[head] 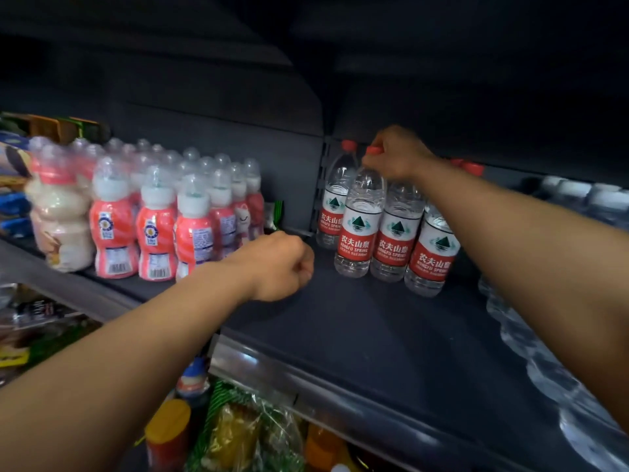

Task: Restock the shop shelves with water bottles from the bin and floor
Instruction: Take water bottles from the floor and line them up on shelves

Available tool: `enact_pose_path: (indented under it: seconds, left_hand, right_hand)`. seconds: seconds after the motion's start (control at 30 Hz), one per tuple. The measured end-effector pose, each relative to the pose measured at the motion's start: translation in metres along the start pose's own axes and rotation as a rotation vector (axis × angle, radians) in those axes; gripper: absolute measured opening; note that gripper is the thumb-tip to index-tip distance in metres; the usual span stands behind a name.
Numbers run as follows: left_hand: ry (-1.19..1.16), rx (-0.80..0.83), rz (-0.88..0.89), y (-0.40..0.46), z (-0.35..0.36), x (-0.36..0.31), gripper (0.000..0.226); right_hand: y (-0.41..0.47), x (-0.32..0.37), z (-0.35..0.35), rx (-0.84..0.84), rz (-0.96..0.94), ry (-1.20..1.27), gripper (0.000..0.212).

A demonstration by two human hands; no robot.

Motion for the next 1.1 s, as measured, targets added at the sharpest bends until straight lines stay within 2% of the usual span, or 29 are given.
enact_pose_path:
  seconds: [0.27,0.37,0.8,0.93,1.03,1.1]
  left_hand:
    - [0.009,-0.007,0.009,0.007,0.007,0.002,0.014]
    - [-0.001,-0.016,0.007,0.004,0.004,0.000,0.015]
    - [0.011,-0.031,0.003,-0.012,-0.007,-0.002,0.013]
    - [-0.006,-0.039,-0.003,-0.033,-0.012,-0.008,0.016]
    - [-0.004,-0.025,-0.002,-0.058,-0.013,-0.016,0.016]
    - [-0.009,-0.017,-0.003,-0.080,-0.011,-0.020,0.016]
  right_hand:
    - [0.016,0.000,0.002,0.034,0.063,-0.123,0.032]
    - [0.016,0.002,0.000,0.035,0.066,-0.123,0.027]
    - [-0.010,0.005,-0.007,-0.102,0.042,-0.198,0.038]
    - [-0.047,0.022,-0.010,-0.139,-0.035,-0.160,0.019]
    - [-0.089,0.039,-0.003,-0.108,-0.107,-0.130,0.006]
    - [-0.123,0.053,0.004,-0.063,-0.151,-0.065,0.008]
Point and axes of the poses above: each hand's wrist, its own y-axis towards the middle knuckle, its own z-axis out of the palm, x = y × z, the point moved 6 cm from there along y, towards the middle knuckle, and after that the axes turned 13 degrees about -y, right-handed, at the moved point
